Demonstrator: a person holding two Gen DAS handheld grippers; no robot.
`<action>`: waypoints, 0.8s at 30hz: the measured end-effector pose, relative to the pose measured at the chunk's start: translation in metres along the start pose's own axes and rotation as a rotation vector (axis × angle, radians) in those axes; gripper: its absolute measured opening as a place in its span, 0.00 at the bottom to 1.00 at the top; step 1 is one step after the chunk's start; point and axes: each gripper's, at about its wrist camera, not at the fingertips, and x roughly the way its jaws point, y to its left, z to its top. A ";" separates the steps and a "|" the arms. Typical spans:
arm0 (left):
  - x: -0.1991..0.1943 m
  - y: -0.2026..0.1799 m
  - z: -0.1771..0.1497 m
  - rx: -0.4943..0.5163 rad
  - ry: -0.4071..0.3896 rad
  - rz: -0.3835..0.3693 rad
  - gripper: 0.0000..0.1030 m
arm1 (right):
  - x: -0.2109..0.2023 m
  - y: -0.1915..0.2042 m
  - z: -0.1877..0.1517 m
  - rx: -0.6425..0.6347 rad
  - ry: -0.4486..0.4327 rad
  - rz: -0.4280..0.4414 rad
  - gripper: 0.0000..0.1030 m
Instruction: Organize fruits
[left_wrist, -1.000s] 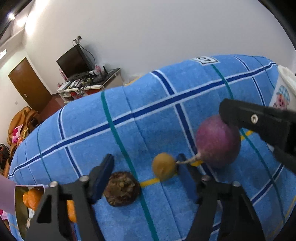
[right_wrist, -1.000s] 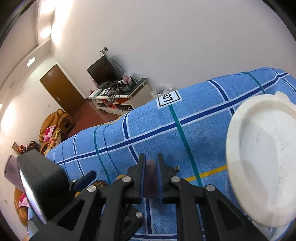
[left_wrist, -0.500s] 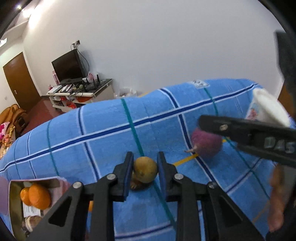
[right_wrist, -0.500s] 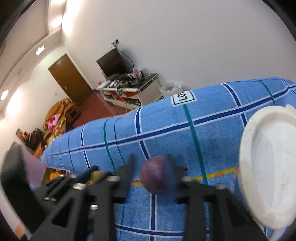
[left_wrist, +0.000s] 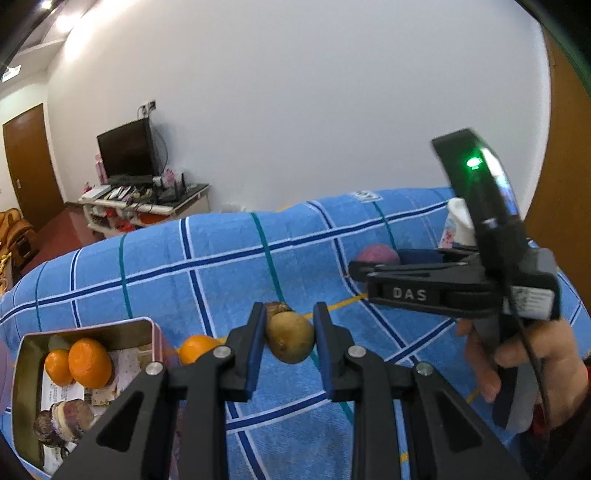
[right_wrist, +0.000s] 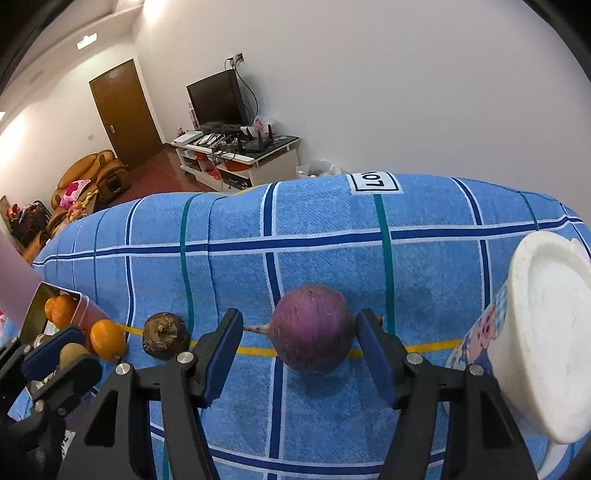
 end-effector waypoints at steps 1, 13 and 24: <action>-0.002 0.000 -0.002 0.003 -0.009 -0.008 0.27 | 0.000 0.000 0.000 -0.002 0.003 -0.006 0.63; 0.003 -0.007 -0.010 0.021 0.004 0.156 0.27 | -0.001 0.026 -0.010 -0.192 -0.026 -0.160 0.64; -0.001 0.006 -0.010 0.013 0.001 0.223 0.27 | 0.001 0.017 -0.012 -0.205 0.054 -0.071 0.66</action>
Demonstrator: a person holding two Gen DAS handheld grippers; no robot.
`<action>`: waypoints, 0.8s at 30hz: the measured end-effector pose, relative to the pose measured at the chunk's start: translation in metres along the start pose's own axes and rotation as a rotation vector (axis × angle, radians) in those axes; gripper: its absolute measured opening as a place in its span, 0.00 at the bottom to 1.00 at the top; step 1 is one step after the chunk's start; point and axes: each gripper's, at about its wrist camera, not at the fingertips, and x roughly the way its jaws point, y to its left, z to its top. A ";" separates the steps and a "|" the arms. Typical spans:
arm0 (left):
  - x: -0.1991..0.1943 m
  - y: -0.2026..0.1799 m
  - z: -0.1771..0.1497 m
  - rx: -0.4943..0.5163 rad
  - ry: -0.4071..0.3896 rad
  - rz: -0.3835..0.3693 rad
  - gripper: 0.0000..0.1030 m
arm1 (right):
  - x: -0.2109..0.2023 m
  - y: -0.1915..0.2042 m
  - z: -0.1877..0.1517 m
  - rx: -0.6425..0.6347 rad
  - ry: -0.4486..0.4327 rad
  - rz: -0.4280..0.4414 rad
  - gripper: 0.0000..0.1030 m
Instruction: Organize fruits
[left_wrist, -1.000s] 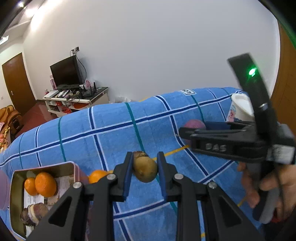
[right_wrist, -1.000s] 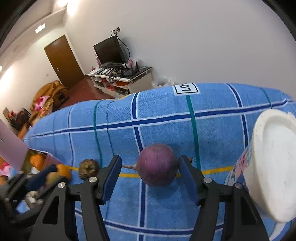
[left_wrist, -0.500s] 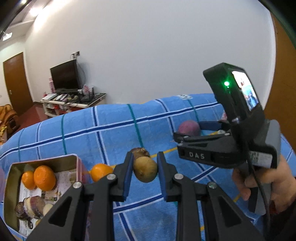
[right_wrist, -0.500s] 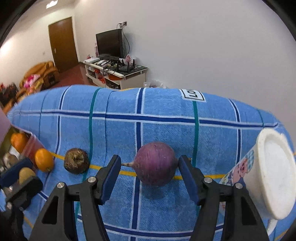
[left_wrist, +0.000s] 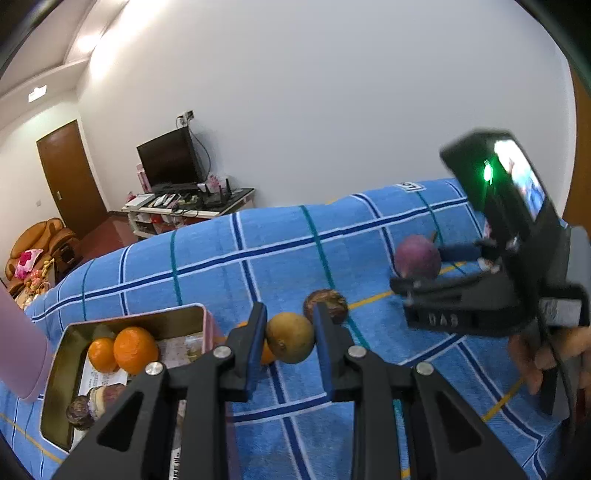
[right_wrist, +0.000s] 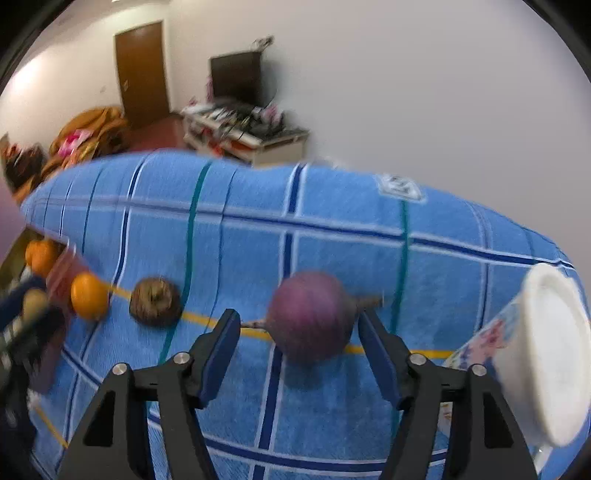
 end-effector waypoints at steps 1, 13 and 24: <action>0.001 0.001 -0.001 -0.006 0.004 0.000 0.27 | 0.005 0.001 -0.002 -0.002 0.018 0.006 0.66; 0.003 0.002 -0.001 -0.009 0.001 0.011 0.27 | 0.011 -0.007 -0.003 0.078 -0.022 0.022 0.52; 0.003 0.004 -0.001 -0.017 -0.003 0.021 0.27 | -0.005 -0.003 -0.004 0.089 -0.090 0.012 0.51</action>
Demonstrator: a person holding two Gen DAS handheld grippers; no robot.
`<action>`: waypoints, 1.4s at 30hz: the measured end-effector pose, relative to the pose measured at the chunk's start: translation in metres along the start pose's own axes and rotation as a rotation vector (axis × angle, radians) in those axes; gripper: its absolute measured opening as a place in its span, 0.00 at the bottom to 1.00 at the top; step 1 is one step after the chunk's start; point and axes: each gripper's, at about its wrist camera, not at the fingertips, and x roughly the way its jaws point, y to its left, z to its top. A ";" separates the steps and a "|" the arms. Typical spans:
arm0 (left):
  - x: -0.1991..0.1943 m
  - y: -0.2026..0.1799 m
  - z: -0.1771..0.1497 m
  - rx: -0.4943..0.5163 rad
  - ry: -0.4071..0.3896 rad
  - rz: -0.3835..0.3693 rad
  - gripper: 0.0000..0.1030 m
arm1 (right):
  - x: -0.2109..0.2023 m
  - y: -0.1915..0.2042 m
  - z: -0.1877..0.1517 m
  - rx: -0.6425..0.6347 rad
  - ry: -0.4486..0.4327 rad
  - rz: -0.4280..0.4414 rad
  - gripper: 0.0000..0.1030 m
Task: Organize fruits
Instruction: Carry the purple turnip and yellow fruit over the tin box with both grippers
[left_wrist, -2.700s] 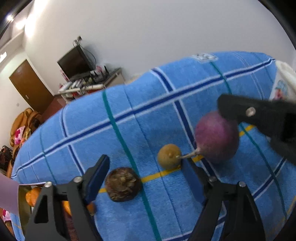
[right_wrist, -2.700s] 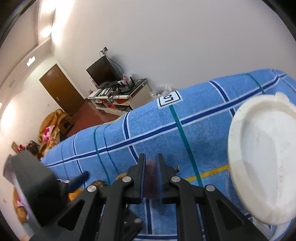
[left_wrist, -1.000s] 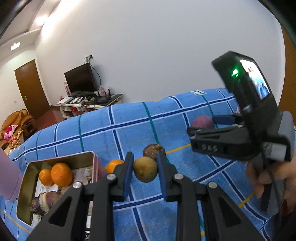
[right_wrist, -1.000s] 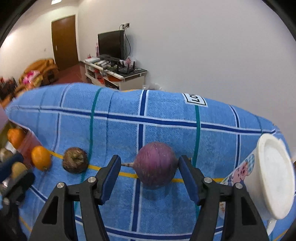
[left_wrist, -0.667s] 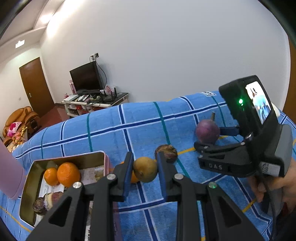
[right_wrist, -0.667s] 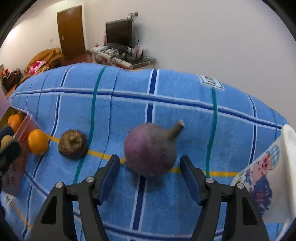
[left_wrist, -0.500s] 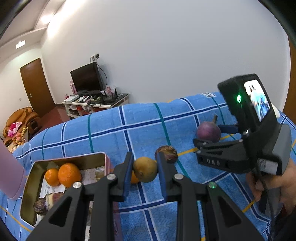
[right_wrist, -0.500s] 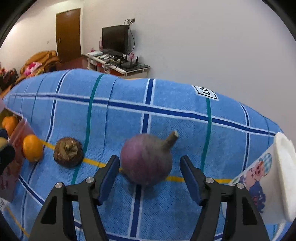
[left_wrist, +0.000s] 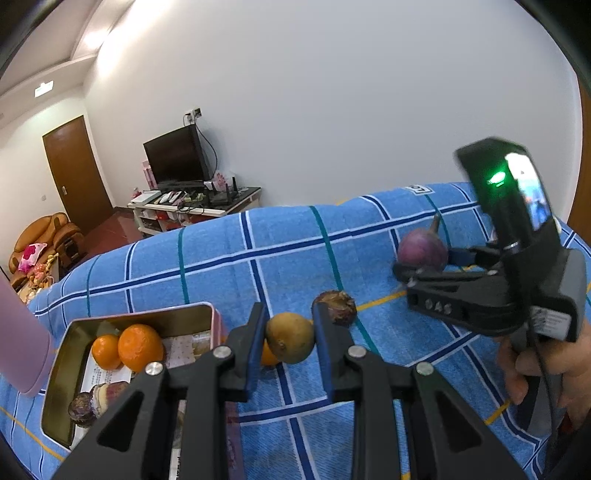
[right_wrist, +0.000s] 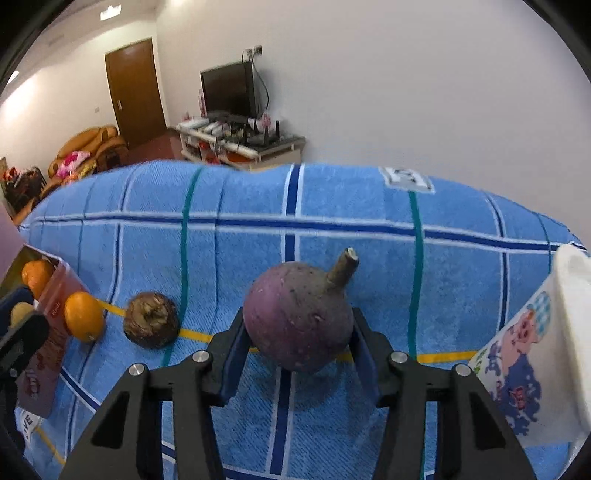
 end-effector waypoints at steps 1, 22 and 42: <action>0.000 0.001 0.000 -0.004 0.000 0.003 0.27 | -0.006 0.000 0.000 0.010 -0.030 0.006 0.51; -0.027 0.038 -0.020 -0.011 -0.027 0.052 0.27 | -0.094 0.060 -0.038 0.093 -0.254 -0.269 0.51; -0.058 0.114 -0.035 -0.085 -0.086 0.065 0.27 | -0.158 0.166 -0.065 -0.018 -0.388 -0.288 0.52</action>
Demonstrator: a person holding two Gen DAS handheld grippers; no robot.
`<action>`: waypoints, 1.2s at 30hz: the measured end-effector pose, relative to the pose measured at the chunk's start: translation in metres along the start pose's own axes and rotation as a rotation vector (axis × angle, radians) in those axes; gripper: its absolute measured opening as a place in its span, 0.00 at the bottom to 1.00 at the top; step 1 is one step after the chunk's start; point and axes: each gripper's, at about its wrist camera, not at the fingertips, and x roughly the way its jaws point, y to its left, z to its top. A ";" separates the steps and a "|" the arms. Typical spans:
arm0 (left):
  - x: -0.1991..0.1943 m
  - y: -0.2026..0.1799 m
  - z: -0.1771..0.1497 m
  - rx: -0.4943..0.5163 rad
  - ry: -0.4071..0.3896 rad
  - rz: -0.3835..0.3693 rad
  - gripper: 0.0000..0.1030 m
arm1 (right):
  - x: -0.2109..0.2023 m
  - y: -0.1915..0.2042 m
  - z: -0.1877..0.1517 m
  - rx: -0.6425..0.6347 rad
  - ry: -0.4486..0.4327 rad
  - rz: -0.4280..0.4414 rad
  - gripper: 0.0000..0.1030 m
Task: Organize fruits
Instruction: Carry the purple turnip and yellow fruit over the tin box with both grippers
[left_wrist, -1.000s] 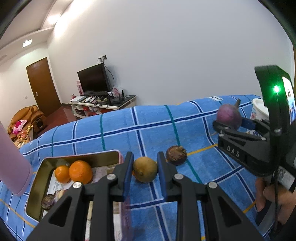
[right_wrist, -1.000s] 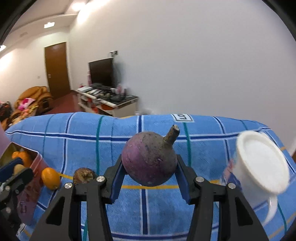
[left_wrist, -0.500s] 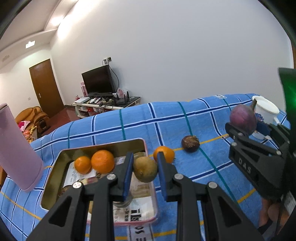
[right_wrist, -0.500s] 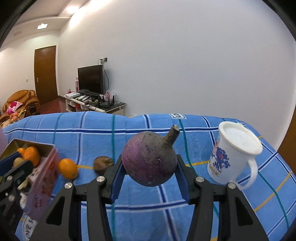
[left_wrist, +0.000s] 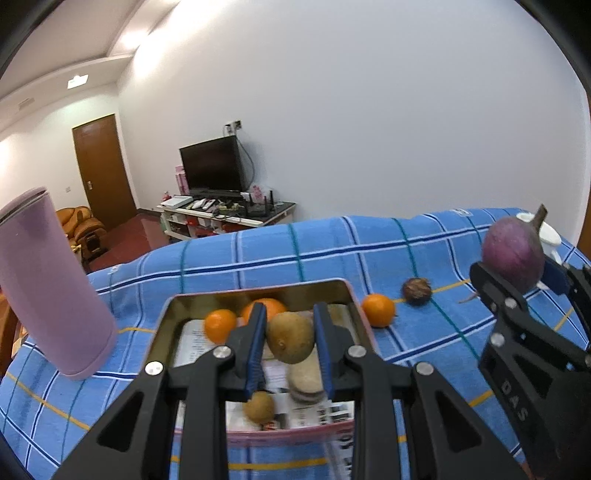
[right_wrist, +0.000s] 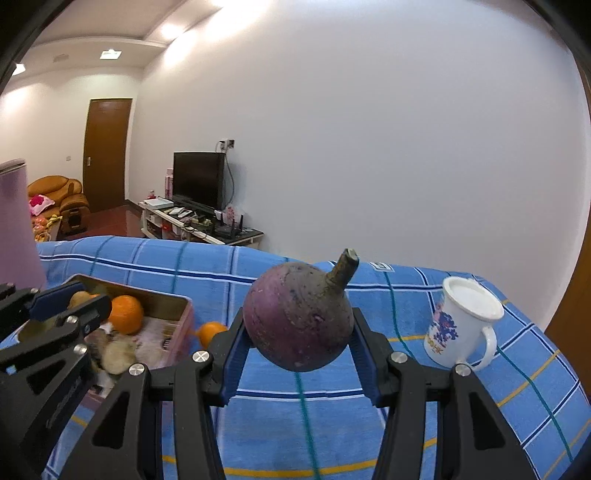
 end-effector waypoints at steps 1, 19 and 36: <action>0.000 0.004 0.000 -0.006 -0.001 0.005 0.27 | 0.000 0.007 0.002 -0.005 -0.004 0.005 0.52; 0.019 0.078 -0.009 -0.093 0.015 0.101 0.27 | 0.005 0.088 0.016 -0.045 -0.010 0.104 0.52; 0.044 0.079 -0.017 -0.058 0.060 0.168 0.27 | 0.062 0.109 0.007 0.056 0.136 0.261 0.52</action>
